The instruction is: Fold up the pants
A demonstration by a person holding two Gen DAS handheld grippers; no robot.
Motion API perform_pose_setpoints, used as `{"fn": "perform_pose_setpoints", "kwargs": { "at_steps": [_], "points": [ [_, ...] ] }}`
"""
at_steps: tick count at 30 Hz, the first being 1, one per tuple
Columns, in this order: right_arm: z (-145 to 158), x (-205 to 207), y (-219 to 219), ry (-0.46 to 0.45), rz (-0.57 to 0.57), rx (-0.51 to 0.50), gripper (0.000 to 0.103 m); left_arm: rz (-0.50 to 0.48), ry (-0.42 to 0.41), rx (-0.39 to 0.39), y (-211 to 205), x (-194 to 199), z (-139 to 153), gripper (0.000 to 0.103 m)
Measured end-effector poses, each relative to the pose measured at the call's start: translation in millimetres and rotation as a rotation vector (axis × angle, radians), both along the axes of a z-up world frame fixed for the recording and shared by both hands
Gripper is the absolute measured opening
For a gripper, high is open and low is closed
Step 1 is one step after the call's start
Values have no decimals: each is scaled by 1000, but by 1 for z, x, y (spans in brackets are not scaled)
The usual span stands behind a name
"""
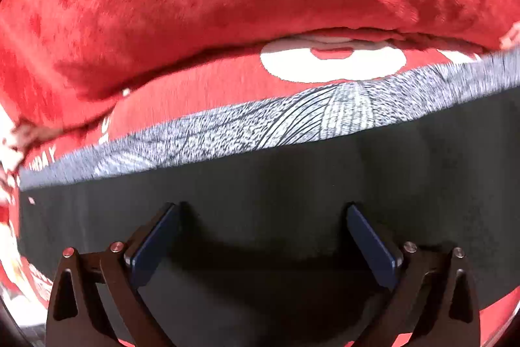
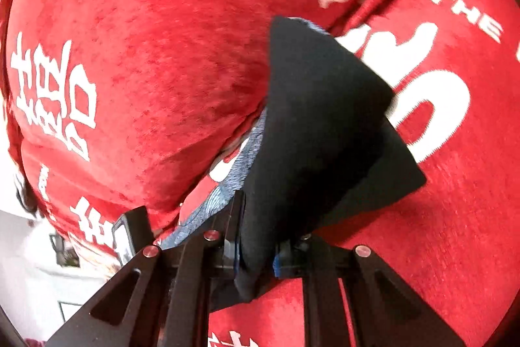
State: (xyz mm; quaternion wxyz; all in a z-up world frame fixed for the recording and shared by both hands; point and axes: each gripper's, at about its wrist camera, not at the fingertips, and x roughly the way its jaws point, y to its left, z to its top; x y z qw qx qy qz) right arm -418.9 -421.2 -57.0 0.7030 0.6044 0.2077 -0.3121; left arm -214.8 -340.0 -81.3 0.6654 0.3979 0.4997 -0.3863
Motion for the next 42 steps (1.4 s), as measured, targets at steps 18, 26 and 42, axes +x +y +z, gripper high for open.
{"fn": "perform_pose_setpoints", "kwargs": {
  "at_steps": [18, 26, 42],
  "points": [
    [93, 138, 75, 369, 298, -392, 15, 71, 58, -67, 101, 115, 64, 103],
    [69, 258, 155, 594, 545, -513, 16, 198, 38, -38, 168, 184, 55, 103],
    [42, 360, 315, 849, 864, -758, 41, 291, 87, -80, 238, 287, 63, 103]
  ]
}}
